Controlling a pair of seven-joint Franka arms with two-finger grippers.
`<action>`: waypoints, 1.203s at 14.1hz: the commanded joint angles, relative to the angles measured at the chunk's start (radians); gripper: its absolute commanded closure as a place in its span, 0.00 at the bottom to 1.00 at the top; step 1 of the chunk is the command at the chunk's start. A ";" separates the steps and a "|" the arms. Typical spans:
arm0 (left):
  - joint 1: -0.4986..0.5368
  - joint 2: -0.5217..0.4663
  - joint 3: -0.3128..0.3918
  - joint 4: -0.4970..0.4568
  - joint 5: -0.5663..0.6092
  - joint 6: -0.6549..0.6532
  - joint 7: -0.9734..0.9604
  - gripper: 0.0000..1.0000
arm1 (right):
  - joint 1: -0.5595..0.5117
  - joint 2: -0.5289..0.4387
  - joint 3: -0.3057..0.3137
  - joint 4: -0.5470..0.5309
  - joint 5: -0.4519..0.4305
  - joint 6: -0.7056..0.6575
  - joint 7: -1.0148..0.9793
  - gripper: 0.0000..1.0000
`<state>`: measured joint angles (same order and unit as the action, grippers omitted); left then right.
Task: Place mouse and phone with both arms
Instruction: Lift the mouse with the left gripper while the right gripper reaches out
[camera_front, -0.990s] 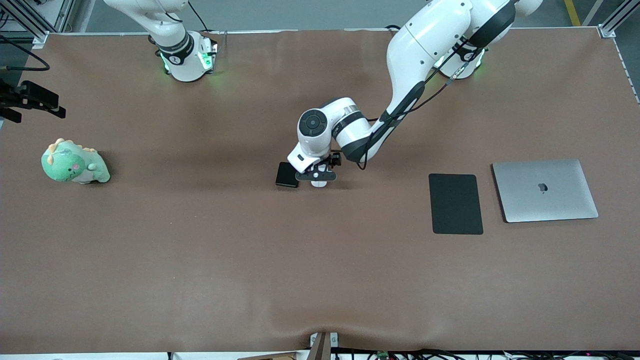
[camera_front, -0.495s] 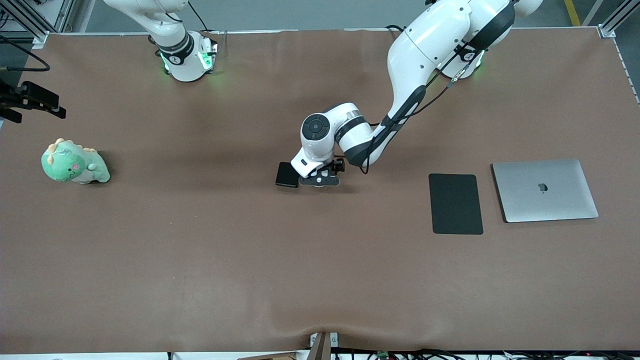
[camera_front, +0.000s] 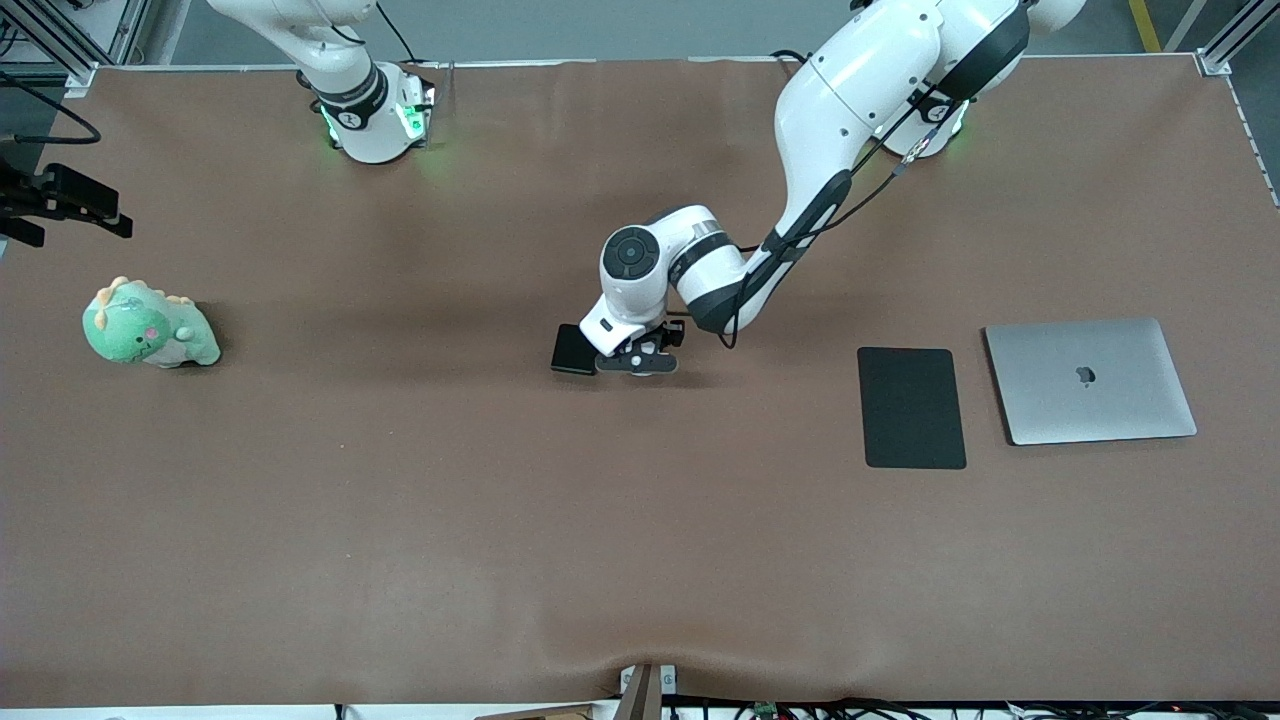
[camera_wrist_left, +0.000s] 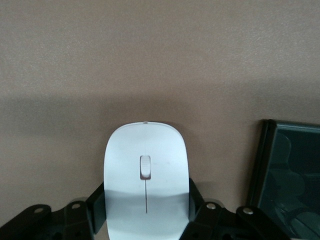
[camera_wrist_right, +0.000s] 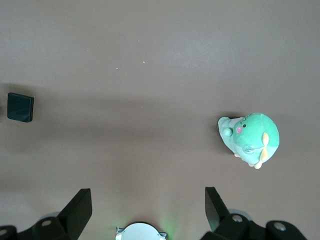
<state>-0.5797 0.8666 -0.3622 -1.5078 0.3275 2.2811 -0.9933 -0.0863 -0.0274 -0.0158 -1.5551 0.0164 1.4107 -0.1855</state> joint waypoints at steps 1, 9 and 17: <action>0.000 -0.006 0.008 0.017 0.018 0.014 -0.015 1.00 | -0.018 0.012 0.011 0.018 0.010 -0.016 -0.012 0.00; 0.073 -0.118 -0.006 0.015 -0.034 -0.109 -0.010 1.00 | -0.003 0.041 0.016 0.020 0.008 -0.049 -0.017 0.00; 0.231 -0.268 -0.012 0.009 -0.080 -0.241 0.021 1.00 | 0.094 0.153 0.017 0.010 0.026 -0.016 0.001 0.00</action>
<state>-0.3934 0.6318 -0.3659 -1.4764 0.2703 2.0642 -0.9973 -0.0178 0.0958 0.0049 -1.5576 0.0216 1.3836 -0.1896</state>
